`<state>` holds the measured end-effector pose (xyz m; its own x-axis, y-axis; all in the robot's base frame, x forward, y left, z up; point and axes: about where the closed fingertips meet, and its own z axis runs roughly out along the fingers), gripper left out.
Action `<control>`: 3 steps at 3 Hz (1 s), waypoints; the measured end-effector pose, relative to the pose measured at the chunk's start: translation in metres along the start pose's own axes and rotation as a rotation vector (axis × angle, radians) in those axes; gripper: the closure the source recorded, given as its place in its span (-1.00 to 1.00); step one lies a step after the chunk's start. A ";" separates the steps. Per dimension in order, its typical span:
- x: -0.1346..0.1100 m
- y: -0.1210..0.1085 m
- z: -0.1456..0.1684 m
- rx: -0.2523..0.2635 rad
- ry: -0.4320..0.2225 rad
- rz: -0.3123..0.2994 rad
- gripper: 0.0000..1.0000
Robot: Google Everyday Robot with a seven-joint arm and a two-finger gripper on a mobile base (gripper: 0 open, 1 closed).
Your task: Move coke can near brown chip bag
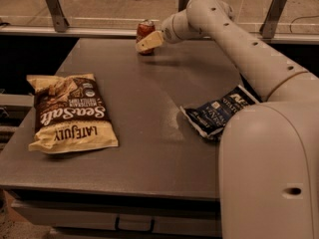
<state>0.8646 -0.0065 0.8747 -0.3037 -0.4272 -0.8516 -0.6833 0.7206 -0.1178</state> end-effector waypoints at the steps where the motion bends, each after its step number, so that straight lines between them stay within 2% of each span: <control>1: -0.005 0.004 0.016 -0.060 -0.038 0.062 -0.65; 2: -0.022 0.025 0.028 -0.150 -0.082 0.085 -0.16; 3: -0.040 0.050 0.028 -0.238 -0.126 0.085 0.30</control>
Offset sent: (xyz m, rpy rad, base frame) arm 0.0107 0.0695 0.0178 0.2432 0.0645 0.1804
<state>0.8608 0.0618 0.8884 -0.2918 -0.2892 -0.9117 -0.8000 0.5962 0.0669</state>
